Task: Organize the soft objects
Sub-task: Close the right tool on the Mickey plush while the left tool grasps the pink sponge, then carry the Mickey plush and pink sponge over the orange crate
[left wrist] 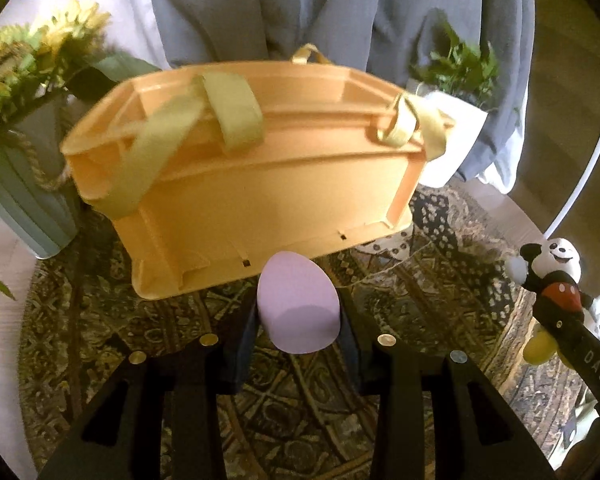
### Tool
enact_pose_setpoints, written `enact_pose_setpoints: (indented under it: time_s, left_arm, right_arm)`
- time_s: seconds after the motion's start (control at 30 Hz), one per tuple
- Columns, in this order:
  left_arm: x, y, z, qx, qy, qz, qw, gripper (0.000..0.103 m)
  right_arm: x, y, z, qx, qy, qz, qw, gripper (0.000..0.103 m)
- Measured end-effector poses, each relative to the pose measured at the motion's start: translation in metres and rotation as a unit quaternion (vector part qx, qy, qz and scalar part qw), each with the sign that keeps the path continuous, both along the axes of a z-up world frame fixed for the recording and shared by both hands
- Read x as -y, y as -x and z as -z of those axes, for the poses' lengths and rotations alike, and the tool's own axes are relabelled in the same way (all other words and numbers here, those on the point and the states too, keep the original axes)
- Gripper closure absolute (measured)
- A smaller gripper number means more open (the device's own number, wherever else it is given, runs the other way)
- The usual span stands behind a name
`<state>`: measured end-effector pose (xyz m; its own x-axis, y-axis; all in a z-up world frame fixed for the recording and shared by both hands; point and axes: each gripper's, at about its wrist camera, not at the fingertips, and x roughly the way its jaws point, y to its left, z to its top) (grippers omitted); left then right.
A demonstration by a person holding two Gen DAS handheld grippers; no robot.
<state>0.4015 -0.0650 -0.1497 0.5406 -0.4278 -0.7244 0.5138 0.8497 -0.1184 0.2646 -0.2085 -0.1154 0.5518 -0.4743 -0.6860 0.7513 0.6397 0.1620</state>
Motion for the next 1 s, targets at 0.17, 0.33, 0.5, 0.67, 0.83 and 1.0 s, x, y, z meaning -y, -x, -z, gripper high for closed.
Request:
enact_pose_setpoints:
  time_s: [0.17, 0.33, 0.5, 0.67, 0.83, 1.0]
  left_arm:
    - [-0.009, 0.011, -0.018, 0.014, 0.01, -0.006, 0.9998, 0.066]
    - [-0.02, 0.023, -0.035, 0.032, 0.018, -0.014, 0.9992, 0.066]
    - [-0.027, 0.033, -0.053, 0.049, 0.024, -0.029, 0.9981, 0.066]
    - [-0.03, 0.043, -0.073, 0.077, 0.028, -0.052, 0.9953, 0.066]
    - [-0.026, 0.049, -0.092, 0.098, 0.033, -0.093, 0.9903, 0.066]
    - [-0.022, 0.055, -0.105, 0.105, 0.041, -0.138, 0.984, 0.066]
  right_arm:
    - [-0.012, 0.004, -0.02, 0.017, 0.02, -0.031, 0.999, 0.06]
    - [-0.02, 0.008, -0.036, 0.034, 0.036, -0.06, 0.997, 0.06]
    - [-0.025, 0.007, -0.051, 0.05, 0.051, -0.096, 0.993, 0.06]
    - [-0.024, 0.003, -0.062, 0.067, 0.062, -0.139, 0.986, 0.06]
    - [-0.014, -0.007, -0.073, 0.084, 0.066, -0.197, 0.974, 0.06]
    - [-0.002, -0.021, -0.088, 0.106, 0.065, -0.252, 0.96, 0.06]
